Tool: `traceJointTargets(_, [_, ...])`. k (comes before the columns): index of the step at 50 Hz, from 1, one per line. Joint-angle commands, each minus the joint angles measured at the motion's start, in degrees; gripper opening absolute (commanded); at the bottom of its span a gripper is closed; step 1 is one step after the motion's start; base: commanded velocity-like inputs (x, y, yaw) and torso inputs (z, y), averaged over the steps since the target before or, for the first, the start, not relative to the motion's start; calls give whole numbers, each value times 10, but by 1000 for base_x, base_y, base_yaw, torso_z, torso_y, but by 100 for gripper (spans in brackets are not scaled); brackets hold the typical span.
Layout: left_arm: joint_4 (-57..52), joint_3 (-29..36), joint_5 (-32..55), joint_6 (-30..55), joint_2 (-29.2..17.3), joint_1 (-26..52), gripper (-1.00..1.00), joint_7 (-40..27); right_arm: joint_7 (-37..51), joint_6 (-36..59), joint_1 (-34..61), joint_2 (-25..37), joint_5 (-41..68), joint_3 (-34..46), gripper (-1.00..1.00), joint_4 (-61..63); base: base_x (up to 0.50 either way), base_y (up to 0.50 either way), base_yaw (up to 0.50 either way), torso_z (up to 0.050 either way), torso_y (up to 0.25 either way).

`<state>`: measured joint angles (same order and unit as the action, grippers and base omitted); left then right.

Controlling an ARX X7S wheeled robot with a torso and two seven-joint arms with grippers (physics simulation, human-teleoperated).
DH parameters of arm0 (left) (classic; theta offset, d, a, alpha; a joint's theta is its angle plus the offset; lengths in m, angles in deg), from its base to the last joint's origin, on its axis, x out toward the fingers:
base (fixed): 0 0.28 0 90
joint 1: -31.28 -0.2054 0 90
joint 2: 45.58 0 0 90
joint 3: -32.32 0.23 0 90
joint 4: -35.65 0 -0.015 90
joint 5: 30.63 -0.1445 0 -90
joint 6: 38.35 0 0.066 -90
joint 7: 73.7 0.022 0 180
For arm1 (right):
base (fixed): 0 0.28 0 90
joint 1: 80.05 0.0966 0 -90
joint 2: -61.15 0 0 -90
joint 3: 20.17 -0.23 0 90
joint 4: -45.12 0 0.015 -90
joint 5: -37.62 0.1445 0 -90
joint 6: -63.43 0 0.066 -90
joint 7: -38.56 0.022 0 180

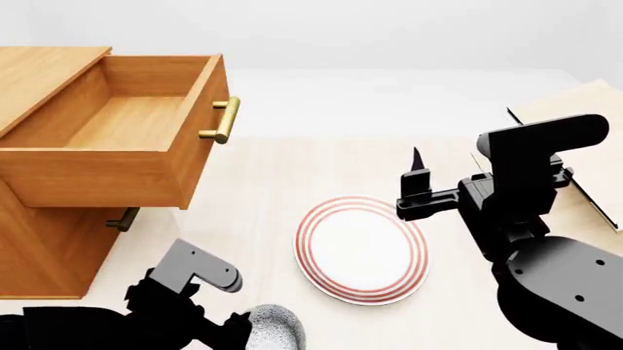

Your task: Open the top drawer of the cabinet and put the bowl in it.

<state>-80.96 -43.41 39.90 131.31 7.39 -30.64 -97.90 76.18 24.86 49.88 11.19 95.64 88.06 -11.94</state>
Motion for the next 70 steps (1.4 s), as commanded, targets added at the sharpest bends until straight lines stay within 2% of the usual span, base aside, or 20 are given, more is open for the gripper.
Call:
traceJointTargets(1, [32, 34, -35, -18, 2, 13, 100, 22, 0, -1, 0, 2, -1, 0, 100, -2, 0, 0, 0, 0, 0])
traceJointTargets(70, [157, 175, -150, -109, 33, 22, 100, 107, -12, -16, -3, -1, -15, 16, 100, -27, 0, 0, 0, 0, 0])
